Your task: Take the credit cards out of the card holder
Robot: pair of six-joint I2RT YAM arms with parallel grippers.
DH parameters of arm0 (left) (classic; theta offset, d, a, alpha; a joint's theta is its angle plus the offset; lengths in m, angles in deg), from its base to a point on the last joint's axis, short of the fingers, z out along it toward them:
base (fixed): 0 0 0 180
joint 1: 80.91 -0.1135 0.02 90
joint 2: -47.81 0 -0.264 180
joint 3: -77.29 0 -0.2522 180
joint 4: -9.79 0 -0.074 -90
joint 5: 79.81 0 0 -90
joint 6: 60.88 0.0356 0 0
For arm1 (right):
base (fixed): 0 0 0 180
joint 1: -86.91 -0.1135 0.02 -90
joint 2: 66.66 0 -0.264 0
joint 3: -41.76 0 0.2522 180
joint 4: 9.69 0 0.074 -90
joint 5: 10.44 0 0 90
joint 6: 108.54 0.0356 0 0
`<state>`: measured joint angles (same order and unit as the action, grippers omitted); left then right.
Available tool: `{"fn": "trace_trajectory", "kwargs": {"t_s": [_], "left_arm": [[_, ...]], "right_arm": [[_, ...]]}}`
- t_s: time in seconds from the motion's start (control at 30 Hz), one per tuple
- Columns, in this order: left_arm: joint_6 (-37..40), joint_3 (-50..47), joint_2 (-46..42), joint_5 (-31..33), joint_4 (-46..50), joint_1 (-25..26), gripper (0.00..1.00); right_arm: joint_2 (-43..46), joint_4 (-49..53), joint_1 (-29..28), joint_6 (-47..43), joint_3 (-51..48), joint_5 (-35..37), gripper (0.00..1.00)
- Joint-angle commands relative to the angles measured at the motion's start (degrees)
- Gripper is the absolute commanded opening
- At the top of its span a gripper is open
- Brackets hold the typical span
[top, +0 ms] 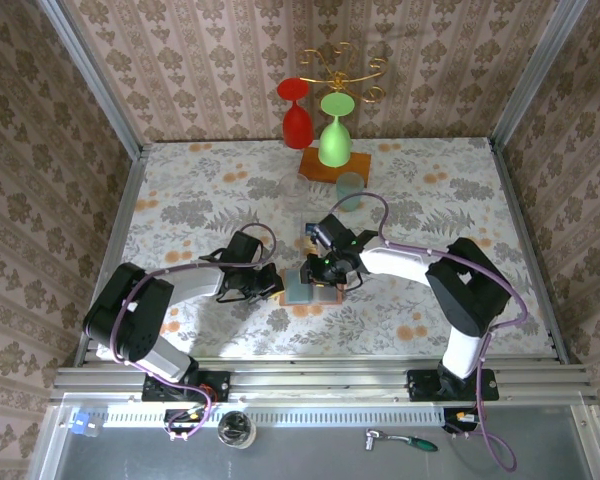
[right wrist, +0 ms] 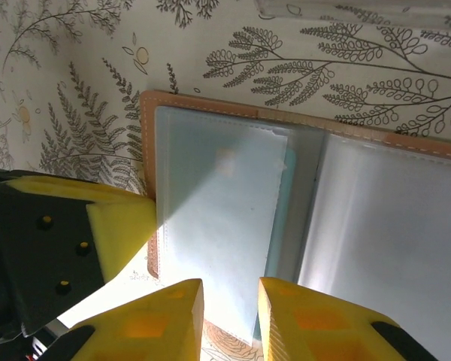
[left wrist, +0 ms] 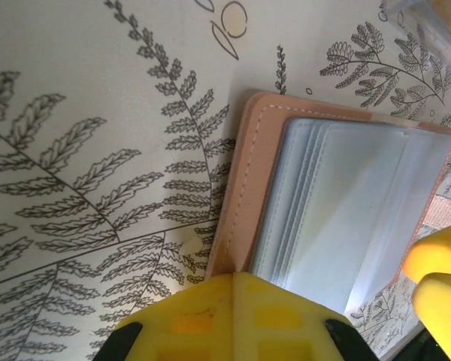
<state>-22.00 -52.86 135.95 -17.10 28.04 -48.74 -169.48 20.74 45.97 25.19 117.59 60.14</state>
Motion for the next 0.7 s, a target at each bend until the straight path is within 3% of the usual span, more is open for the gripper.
{"fn": "trace_trajectory", "kwargs": {"t_s": [0.0,0.67], "left_arm": [[1.70,0.73,0.51,-0.05,1.99,-0.41,0.00],[1.72,0.38,0.20,-0.22,1.94,-0.52,0.00]], "right_arm": [[-1.04,-1.02,-0.29,0.86,1.84,-1.89,0.28],[-3.78,-2.78,-0.42,2.22,2.98,-3.79,0.28]]}}
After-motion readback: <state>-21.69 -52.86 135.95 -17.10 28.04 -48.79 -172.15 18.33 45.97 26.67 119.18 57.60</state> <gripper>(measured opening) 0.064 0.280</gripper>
